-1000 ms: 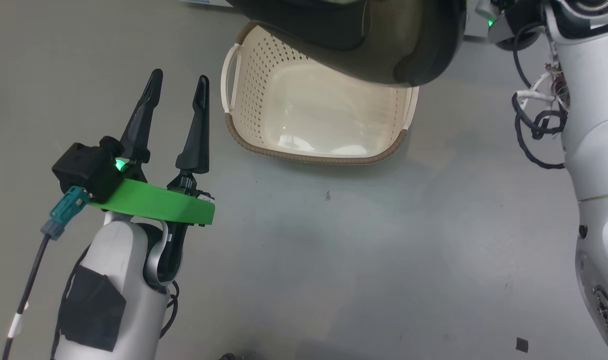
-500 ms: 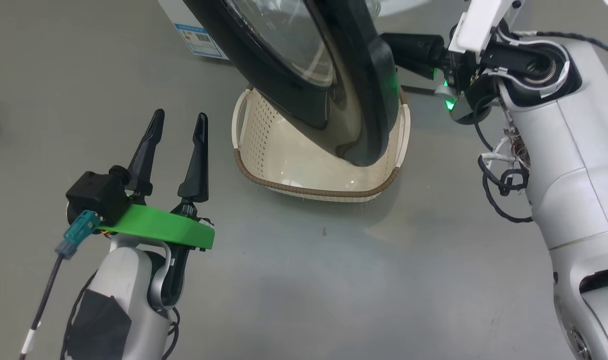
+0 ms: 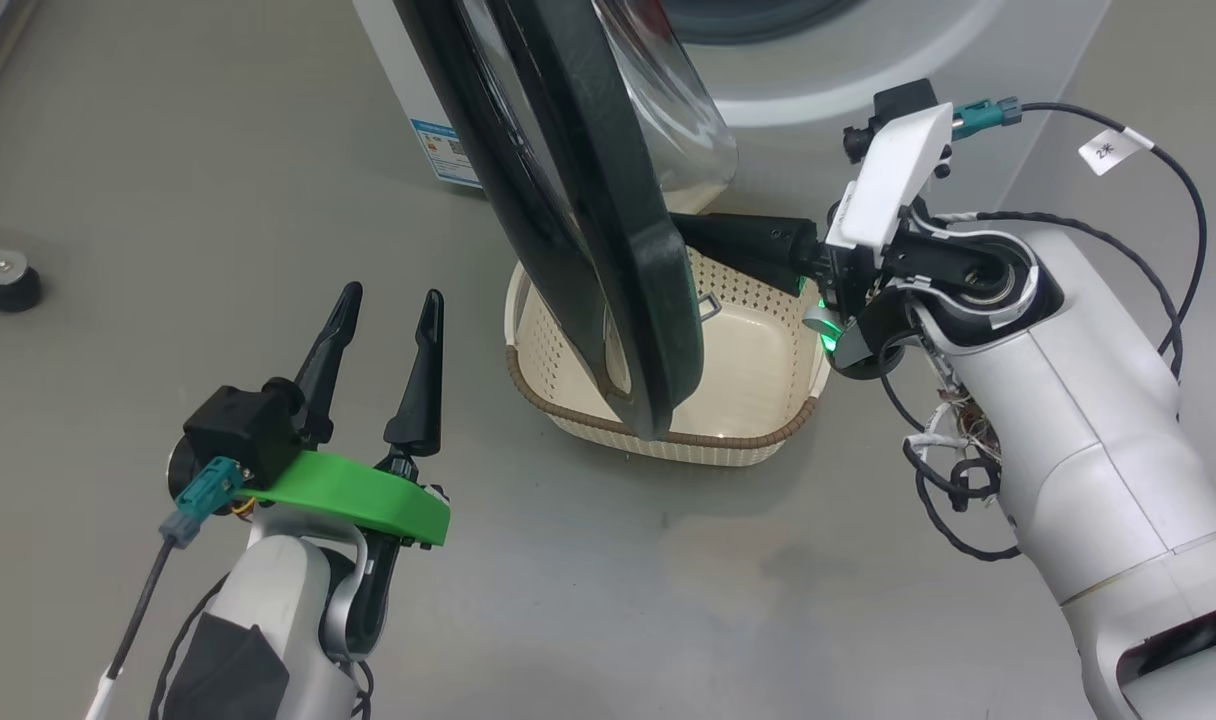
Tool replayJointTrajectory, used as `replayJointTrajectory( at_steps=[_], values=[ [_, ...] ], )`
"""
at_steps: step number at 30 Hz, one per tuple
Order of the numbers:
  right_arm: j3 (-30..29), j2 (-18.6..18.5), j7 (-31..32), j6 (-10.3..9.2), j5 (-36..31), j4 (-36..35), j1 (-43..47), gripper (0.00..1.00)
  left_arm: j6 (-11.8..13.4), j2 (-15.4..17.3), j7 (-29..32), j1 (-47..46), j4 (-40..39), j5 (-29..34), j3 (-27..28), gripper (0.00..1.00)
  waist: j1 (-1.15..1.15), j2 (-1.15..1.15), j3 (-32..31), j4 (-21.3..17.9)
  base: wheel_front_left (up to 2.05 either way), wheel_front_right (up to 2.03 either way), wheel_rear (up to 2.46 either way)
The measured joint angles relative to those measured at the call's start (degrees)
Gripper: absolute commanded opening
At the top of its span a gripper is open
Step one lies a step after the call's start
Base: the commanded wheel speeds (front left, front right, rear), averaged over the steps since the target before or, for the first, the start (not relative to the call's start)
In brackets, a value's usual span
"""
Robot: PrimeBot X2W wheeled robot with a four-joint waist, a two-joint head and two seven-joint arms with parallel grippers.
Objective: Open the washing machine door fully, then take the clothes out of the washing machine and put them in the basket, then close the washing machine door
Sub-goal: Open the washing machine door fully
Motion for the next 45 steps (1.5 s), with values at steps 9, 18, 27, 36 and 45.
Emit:
replayJointTrajectory(
  at_steps=[9, 18, 27, 36, 45],
  values=[
    [5.3, 0.1, -6.2, 0.0, 1.3, -1.5, 2.1, 0.0, 0.0, 0.1, 0.0, 0.8, 2.2, 0.0, -1.7, 1.0, 0.0, 0.0, -1.6, 3.7, 0.0, 0.0, 0.0],
    [10.6, -0.1, -12.6, 0.0, 2.0, -3.2, 2.8, 0.0, 0.0, 0.1, 0.0, 1.1, 4.3, -0.4, -1.5, 1.0, 0.0, 0.0, -2.9, 7.9, 0.0, 0.0, 0.0],
    [17.4, 0.3, -17.4, 0.01, 5.6, -6.6, 2.8, 0.0, -0.1, 0.2, 0.0, 1.7, 5.6, -0.7, 1.2, 1.0, 0.0, 0.0, -4.2, 9.3, 0.0, 0.0, 0.0],
    [16.9, 0.5, -22.0, 0.04, 6.7, -6.5, 3.9, 0.0, -0.1, 0.2, 0.0, 1.7, 6.5, -0.7, 2.2, 1.0, 0.0, 0.0, -5.6, 9.0, 0.0, 0.0, 0.0],
    [14.1, 0.6, -27.3, 0.32, 4.9, -5.1, 6.4, 0.0, -0.2, 0.2, 0.0, 1.7, 6.8, 0.0, 4.2, 1.0, 0.0, 0.0, -6.6, 7.2, 0.0, 0.0, 0.0]
  ],
)
